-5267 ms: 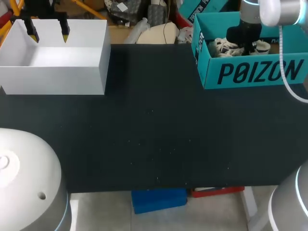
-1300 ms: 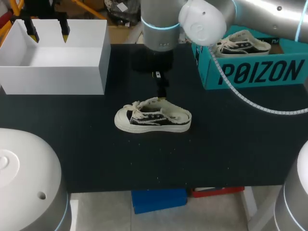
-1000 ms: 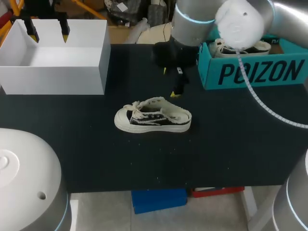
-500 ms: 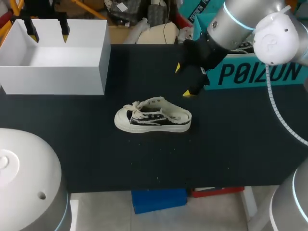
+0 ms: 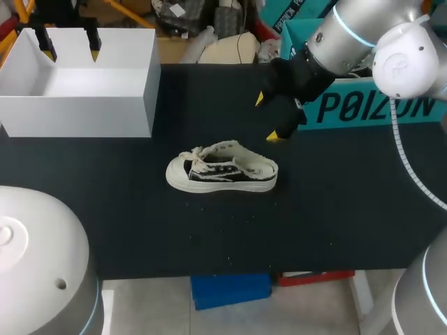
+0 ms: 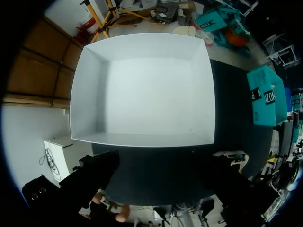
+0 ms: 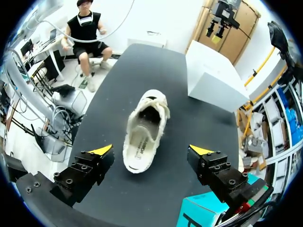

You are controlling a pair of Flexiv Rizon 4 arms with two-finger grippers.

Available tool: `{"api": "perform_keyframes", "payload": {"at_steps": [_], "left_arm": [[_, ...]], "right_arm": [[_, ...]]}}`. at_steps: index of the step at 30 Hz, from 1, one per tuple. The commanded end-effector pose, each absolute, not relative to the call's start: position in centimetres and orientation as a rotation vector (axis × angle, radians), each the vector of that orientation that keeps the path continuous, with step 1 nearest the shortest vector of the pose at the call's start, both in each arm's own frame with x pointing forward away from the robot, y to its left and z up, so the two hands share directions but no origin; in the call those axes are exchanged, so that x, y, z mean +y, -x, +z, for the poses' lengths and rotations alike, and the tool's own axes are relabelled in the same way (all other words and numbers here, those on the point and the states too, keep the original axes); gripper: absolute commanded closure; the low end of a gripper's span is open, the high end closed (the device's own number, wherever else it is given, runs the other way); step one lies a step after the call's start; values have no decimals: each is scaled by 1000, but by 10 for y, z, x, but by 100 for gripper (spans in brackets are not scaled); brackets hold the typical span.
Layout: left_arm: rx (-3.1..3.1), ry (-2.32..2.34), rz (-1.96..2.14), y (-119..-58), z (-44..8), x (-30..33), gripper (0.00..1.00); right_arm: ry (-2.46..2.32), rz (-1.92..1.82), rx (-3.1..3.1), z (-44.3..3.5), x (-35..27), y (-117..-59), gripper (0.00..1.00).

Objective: Take the shoe out of the shoebox, open the shoe tongue, remove and reinsert the insole, then place the shoe into the shoebox

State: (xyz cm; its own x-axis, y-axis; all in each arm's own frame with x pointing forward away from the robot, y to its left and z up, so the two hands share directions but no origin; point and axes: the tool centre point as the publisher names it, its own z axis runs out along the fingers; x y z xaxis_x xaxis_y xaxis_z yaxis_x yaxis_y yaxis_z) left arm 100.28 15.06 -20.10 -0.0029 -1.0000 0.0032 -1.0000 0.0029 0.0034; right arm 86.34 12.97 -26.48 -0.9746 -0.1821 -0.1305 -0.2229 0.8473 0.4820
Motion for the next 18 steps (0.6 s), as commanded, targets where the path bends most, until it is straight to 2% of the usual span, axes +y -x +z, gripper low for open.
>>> {"api": "perform_keyframes", "payload": {"at_steps": [1,7,18], "left_arm": [[-2220,-2218,-3,-1002,-200,150,0],[-2220,-2218,-3,-1002,-200,150,0],[-2220,-2218,-3,-1002,-200,150,0]], "right_arm": [[306,792,2938,-267,124,-858,0],[227,905,2880,-276,105,-849,0],[111,1155,2811,-333,87,-846,0]]}}
